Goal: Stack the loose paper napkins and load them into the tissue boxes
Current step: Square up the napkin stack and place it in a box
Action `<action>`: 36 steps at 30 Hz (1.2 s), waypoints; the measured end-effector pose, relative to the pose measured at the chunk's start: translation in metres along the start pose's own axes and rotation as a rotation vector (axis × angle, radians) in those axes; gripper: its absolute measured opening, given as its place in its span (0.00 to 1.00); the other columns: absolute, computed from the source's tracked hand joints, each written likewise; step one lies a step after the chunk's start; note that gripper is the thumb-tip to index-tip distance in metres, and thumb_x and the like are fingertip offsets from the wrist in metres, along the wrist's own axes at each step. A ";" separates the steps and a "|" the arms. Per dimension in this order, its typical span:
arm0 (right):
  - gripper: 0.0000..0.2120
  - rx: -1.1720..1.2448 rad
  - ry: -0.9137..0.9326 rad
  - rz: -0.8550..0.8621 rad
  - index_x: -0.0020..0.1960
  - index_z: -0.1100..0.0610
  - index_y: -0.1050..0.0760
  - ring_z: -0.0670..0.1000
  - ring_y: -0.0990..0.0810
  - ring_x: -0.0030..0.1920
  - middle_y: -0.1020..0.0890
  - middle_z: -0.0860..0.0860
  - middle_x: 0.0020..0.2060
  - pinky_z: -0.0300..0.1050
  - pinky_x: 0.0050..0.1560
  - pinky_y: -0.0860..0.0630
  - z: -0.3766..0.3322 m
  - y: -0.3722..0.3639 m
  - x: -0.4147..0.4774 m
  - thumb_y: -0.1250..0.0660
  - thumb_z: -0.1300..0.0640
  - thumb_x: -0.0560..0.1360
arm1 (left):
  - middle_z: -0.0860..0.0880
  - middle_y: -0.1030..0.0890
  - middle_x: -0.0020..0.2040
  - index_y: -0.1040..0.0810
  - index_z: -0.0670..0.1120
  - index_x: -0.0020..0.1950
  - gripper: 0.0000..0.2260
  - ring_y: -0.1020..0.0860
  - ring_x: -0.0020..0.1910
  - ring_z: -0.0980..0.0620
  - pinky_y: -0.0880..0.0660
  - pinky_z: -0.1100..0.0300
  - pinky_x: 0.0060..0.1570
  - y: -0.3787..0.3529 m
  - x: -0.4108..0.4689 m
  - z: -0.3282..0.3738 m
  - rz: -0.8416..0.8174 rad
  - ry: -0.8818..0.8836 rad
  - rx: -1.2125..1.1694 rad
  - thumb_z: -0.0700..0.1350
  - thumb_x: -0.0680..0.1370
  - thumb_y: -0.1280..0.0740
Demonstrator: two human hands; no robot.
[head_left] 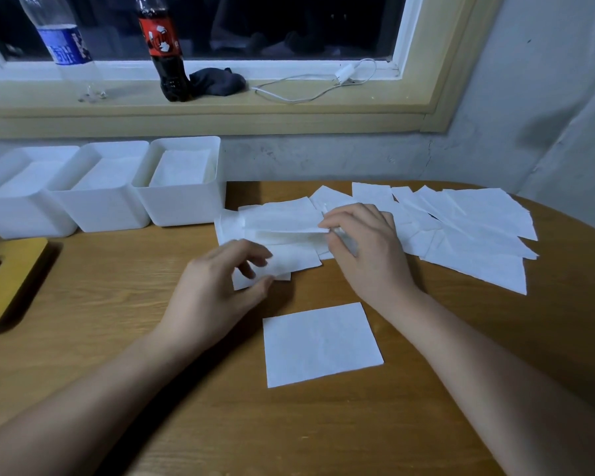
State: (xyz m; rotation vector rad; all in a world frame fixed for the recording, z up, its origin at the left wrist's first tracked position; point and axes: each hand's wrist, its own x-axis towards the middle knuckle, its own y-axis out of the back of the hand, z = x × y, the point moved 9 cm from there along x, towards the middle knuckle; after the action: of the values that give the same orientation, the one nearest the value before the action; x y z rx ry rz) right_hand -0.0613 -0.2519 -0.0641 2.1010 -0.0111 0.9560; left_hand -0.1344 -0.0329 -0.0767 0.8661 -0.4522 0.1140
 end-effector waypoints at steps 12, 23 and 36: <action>0.06 0.354 -0.283 -0.033 0.58 0.52 0.17 0.46 0.16 0.58 0.15 0.39 0.52 0.43 0.56 0.19 -0.004 0.043 -0.059 0.31 0.55 0.84 | 0.58 0.16 0.45 0.16 0.52 0.48 0.04 0.18 0.47 0.55 0.29 0.68 0.47 0.018 -0.017 0.022 0.148 -0.028 -0.097 0.45 0.79 0.22; 0.01 0.588 -0.588 -0.238 0.53 0.55 0.17 0.43 0.21 0.29 0.13 0.52 0.36 0.33 0.33 0.28 0.007 0.041 -0.098 0.27 0.59 0.82 | 0.51 0.13 0.41 0.12 0.52 0.49 0.03 0.16 0.41 0.44 0.19 0.47 0.45 -0.008 -0.047 0.006 -0.110 0.275 -0.383 0.50 0.80 0.24; 0.06 0.273 -0.563 -0.296 0.51 0.47 0.19 0.47 0.16 0.31 0.16 0.46 0.30 0.41 0.38 0.24 0.015 0.032 -0.103 0.23 0.55 0.79 | 0.62 0.14 0.42 0.15 0.56 0.45 0.05 0.16 0.45 0.63 0.27 0.71 0.44 -0.018 -0.042 -0.002 -0.267 0.316 -0.096 0.50 0.76 0.20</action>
State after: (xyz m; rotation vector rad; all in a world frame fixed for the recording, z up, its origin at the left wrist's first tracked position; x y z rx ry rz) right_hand -0.1356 -0.3140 -0.1140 2.4728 0.1453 0.1798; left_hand -0.1666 -0.0395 -0.1080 0.7901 -0.0445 -0.0168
